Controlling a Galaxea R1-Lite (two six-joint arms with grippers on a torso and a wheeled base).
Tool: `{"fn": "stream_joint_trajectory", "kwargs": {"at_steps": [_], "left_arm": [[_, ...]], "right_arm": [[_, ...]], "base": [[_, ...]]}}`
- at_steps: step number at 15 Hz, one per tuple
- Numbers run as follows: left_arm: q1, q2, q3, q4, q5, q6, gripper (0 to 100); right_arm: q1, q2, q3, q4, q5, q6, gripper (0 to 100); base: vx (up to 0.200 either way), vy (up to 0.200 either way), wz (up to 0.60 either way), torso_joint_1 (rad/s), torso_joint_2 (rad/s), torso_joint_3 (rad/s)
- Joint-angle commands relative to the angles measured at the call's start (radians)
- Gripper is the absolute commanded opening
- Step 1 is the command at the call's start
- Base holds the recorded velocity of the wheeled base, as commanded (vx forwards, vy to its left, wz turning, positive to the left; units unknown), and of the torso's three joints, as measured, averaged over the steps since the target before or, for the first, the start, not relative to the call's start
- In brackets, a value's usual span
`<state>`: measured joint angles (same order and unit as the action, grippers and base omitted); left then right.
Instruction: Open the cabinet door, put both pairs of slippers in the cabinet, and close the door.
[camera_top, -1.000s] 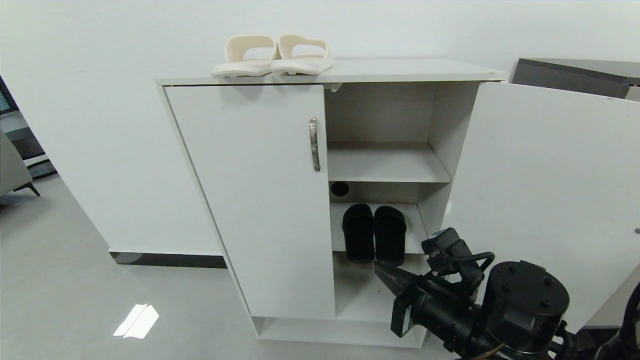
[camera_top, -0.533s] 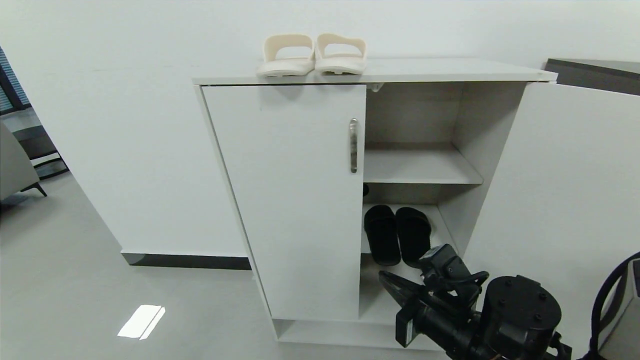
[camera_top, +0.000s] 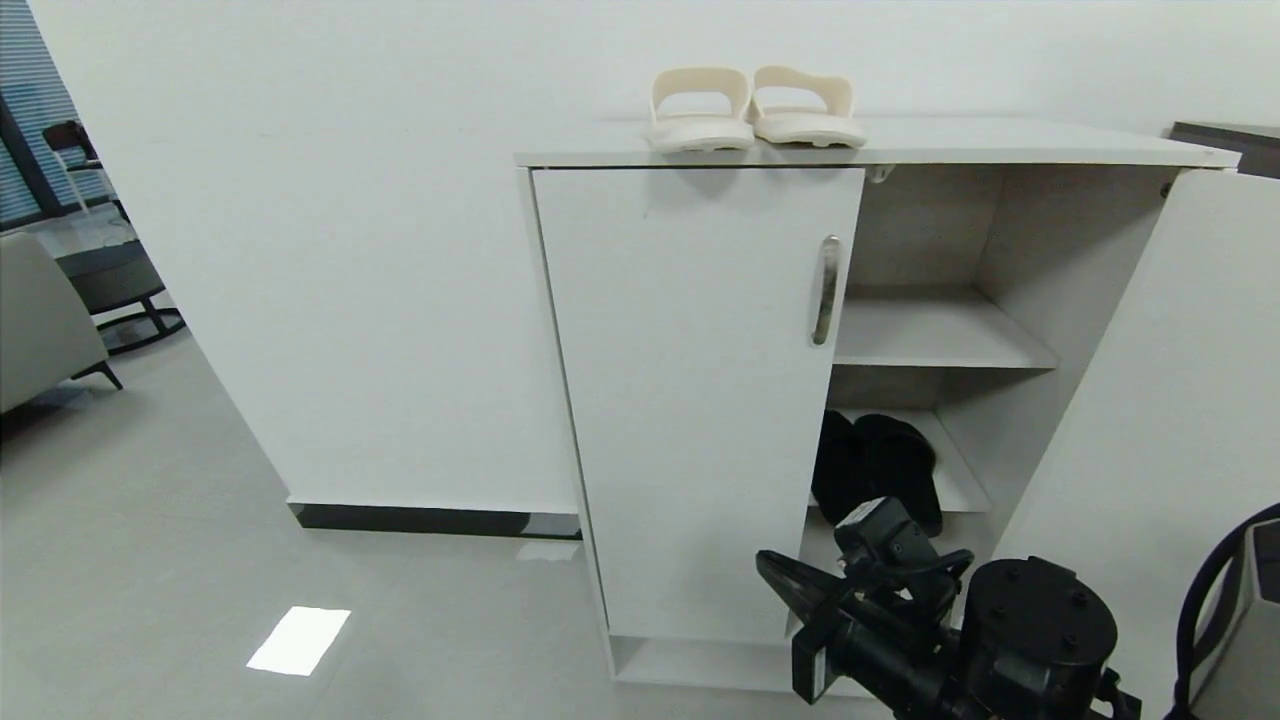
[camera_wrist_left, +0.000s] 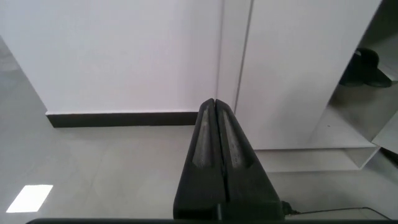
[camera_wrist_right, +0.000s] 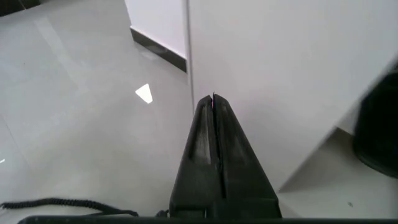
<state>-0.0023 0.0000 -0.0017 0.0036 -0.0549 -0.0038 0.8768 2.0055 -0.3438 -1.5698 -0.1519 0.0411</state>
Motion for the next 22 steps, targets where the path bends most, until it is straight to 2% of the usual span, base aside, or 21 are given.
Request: {"fn": "stream_joint_trajectory", "kwargs": {"at_steps": [1, 18, 22], "left_arm": [[0.001, 0.002, 0.002, -0.001, 0.000, -0.001, 0], [0.001, 0.002, 0.000, -0.001, 0.001, -0.001, 0], [0.001, 0.002, 0.000, -0.001, 0.001, -0.002, 0]], "right_arm": [[0.001, 0.006, 0.002, -0.001, 0.000, 0.000, 0], [0.002, 0.010, 0.011, -0.001, 0.003, 0.000, 0], [0.002, 0.010, 0.011, -0.001, 0.000, 0.000, 0]], "base": [[0.000, 0.000, 0.00, 0.000, 0.00, 0.000], [0.000, 0.000, 0.00, 0.000, 0.00, 0.000], [0.000, 0.000, 0.00, 0.061, -0.23, -0.223]]}}
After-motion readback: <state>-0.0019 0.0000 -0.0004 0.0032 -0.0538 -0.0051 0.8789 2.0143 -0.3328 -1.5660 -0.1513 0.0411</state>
